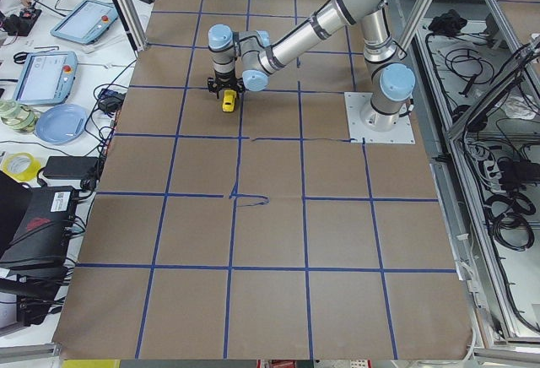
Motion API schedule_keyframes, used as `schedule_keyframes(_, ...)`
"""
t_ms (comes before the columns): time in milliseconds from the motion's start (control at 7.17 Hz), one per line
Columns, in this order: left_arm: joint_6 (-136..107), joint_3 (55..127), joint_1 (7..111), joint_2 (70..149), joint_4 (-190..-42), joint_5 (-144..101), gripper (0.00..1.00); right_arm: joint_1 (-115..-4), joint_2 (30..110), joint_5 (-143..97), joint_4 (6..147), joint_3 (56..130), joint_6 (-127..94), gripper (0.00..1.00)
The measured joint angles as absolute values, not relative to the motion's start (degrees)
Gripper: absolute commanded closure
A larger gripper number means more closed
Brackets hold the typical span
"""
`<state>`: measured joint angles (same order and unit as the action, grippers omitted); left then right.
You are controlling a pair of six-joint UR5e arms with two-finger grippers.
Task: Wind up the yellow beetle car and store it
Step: 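Press the held car down onto the table with the left gripper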
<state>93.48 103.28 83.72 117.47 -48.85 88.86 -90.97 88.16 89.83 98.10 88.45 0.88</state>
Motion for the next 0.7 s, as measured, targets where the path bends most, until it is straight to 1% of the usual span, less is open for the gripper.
schedule_keyframes(139,93.39,103.37,83.53,117.42,-48.88,88.86,0.41,-90.96,88.16,89.82,98.14,88.43,0.88,0.00)
schedule_keyframes(279,93.42,103.44,83.39,117.35,-48.96,88.84,0.52,-90.94,88.15,89.82,98.16,88.42,0.88,0.00)
schedule_keyframes(418,93.47,103.49,83.27,117.25,-49.08,88.82,0.67,-90.95,88.15,89.80,98.17,88.42,0.88,0.00)
schedule_keyframes(697,93.87,103.59,82.96,117.07,-49.45,88.85,0.73,-90.93,88.17,89.80,98.17,88.43,0.88,0.00)
